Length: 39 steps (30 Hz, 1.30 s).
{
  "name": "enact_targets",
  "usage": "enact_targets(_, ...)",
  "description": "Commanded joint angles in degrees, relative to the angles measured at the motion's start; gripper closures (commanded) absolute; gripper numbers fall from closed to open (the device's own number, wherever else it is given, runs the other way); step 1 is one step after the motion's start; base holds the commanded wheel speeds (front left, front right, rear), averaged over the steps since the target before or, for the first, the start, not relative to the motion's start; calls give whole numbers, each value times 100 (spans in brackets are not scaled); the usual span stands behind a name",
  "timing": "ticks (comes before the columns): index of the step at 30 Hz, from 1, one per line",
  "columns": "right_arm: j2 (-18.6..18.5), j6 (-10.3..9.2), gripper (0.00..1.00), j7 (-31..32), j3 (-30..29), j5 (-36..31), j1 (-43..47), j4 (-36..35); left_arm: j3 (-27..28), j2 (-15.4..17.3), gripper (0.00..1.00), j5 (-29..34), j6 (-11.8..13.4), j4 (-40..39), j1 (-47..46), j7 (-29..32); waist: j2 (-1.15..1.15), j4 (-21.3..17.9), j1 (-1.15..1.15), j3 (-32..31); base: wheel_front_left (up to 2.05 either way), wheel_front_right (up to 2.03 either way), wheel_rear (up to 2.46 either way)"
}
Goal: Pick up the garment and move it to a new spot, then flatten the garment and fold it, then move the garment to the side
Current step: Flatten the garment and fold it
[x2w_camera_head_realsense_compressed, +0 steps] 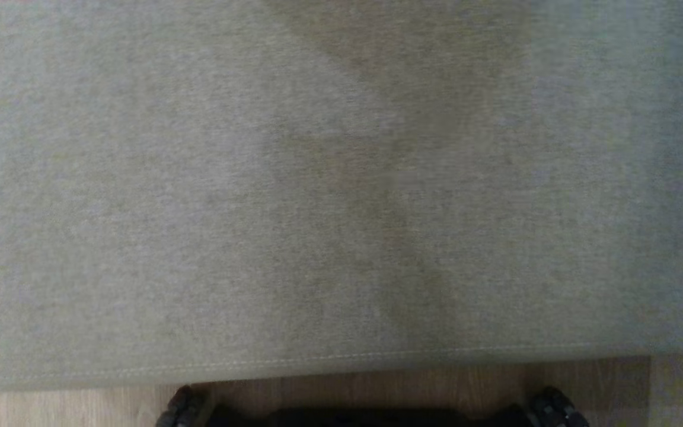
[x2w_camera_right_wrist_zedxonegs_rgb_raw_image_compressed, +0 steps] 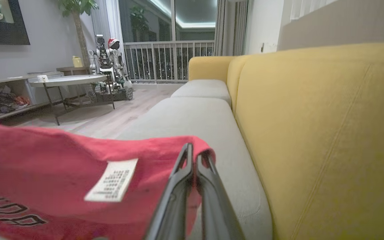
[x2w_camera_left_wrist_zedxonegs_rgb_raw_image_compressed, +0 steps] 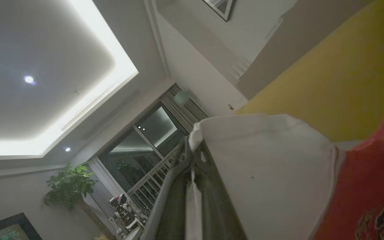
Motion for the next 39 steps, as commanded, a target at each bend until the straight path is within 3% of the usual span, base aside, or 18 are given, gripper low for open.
enact_targets(1,22,-2,100,-67,64,115,74,-104,274,374,100,-66,73,-241,251,-18,0,98,-1,-26,0,0,0)
enact_targets(7,-121,-2,100,-98,401,739,961,53,575,592,100,-469,105,-1010,2083,-18,0,162,-1,-431,0,0,0)
enact_targets(13,-260,-2,100,27,707,1315,2298,-294,1004,744,100,-931,178,-1584,4252,-19,0,32,-1,-1057,0,0,0)
enact_targets(17,-253,-2,100,254,861,1695,3500,-719,1298,499,100,-1253,141,-1658,5861,-19,0,-64,-1,-1482,0,0,0)
enact_targets(23,-318,-2,100,470,851,1915,4925,-1342,1664,103,100,-1422,-251,-1588,7361,-19,0,-157,-1,-1875,0,0,0)
enact_targets(32,-132,-2,100,836,55,1753,6896,-2491,2382,-425,100,-1252,-710,-1559,8950,-19,0,-211,-1,-2363,0,0,0)
enact_targets(39,97,-2,100,1365,-589,1489,7997,-3594,2620,-580,100,-1094,-726,-1894,9881,-19,0,-249,-1,-2442,0,0,0)
